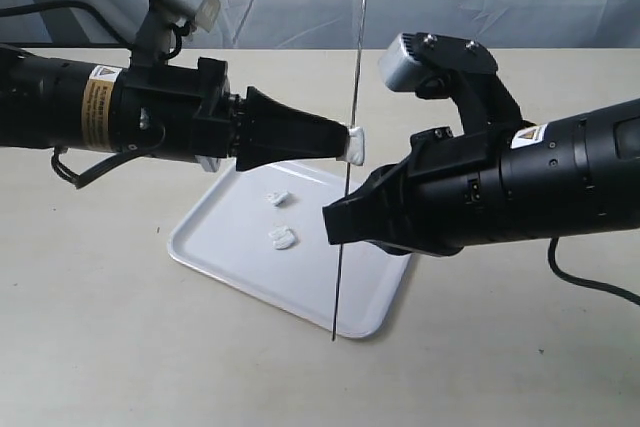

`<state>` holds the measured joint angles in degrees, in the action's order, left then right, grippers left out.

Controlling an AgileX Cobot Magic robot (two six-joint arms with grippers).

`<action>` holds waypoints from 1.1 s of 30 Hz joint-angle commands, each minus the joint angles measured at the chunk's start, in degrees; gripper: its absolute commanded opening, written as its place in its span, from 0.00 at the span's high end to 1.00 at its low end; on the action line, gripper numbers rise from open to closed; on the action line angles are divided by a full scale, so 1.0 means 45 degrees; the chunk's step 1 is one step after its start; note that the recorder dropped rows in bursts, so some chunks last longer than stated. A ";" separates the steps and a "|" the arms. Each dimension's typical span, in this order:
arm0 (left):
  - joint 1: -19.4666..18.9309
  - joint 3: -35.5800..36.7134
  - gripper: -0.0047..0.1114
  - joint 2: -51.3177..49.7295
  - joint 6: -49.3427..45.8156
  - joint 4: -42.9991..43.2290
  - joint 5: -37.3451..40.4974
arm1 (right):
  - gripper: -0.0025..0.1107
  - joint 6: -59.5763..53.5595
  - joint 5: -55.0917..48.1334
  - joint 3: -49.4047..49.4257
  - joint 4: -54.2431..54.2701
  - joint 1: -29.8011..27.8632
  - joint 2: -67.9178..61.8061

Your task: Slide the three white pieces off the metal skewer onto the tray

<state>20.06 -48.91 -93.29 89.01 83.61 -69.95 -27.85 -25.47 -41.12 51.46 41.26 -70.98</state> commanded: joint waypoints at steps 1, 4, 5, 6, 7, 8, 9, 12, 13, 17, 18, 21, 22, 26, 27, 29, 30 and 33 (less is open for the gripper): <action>-0.0034 -0.0024 0.96 0.0124 -0.0223 -0.1049 -0.0003 | 0.98 -0.0095 -0.0422 0.0432 0.0041 0.0011 -0.0385; -0.0034 -0.0024 0.96 0.0124 -0.0281 -0.1264 -0.0003 | 0.98 -0.0095 -0.0553 0.0603 0.0109 0.0135 -0.0772; -0.0034 -0.0024 0.96 0.0124 -0.0315 -0.1292 -0.0003 | 0.98 -0.0095 -0.0553 0.0659 0.0109 0.0242 -0.0895; -0.0034 -0.0024 0.96 0.0124 -0.0347 -0.1332 -0.0003 | 0.98 -0.0095 -0.0504 0.0693 0.0109 0.0314 -0.1008; -0.0034 -0.0024 0.96 0.0124 -0.0378 -0.1381 -0.0003 | 0.98 -0.0095 -0.0504 0.0693 0.0085 0.0412 -0.1116; -0.0034 -0.0024 0.96 0.0124 -0.0418 -0.1549 -0.0003 | 0.98 -0.0095 -0.0504 0.0693 0.0085 0.0506 -0.1219; -0.0034 -0.0024 0.96 0.0124 -0.0509 -0.1727 -0.0003 | 0.98 -0.0095 -0.0504 0.0693 0.0139 0.0576 -0.1286; -0.0533 -0.0088 0.96 0.0124 -0.0946 -0.2426 -0.0003 | 0.98 -0.0095 -0.0645 0.0693 0.0139 0.1085 -0.1657; -0.0742 -0.0151 0.96 0.0124 -0.0924 -0.2402 -0.0003 | 0.98 -0.0095 -0.0675 0.0693 0.0139 0.1160 -0.1686; -0.2042 -0.0315 0.96 0.0124 -0.0591 -0.2133 -0.0003 | 0.98 0.0001 -0.0663 0.0693 0.0281 0.1292 -0.1686; -0.2237 -0.0315 0.96 0.0124 -0.0591 -0.1872 -0.0003 | 0.98 0.0001 -0.0663 0.0693 0.0281 0.1292 -0.1686; -0.2328 -0.0278 0.96 0.0124 -0.0558 -0.0185 0.0927 | 0.98 0.0147 -0.0536 0.0693 0.0238 0.1292 -0.1686; -0.2265 -0.0161 0.96 0.0074 -0.0558 0.0206 0.1780 | 0.98 0.0199 -0.0536 0.0693 0.0213 0.1292 -0.1686; -0.2289 -0.0030 0.96 -0.0199 -0.0768 -0.0487 0.1824 | 0.98 0.0221 -0.0772 0.0693 0.0152 0.1292 -0.1686; -0.2289 -0.0030 0.96 -0.0199 -0.0852 -0.0582 0.1848 | 0.98 0.0219 -0.0851 0.0693 0.0152 0.1292 -0.1686; -0.2289 -0.0030 0.96 -0.0199 -0.0899 -0.1002 0.1676 | 0.98 0.0436 -0.0973 0.0693 -0.0138 0.1292 -0.1686; -0.2289 -0.0030 0.96 -0.0199 -0.0899 -0.1191 0.1584 | 0.98 0.0581 -0.0973 0.0693 -0.0310 0.1292 -0.1686; -0.2289 -0.0084 0.96 -0.0199 -0.0931 -0.1990 0.1043 | 0.98 0.0978 -0.1060 0.0693 -0.0854 0.1292 -0.1686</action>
<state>9.81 -49.09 -93.97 85.24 79.55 -64.48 -24.26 -28.33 -38.10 50.00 47.00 -78.61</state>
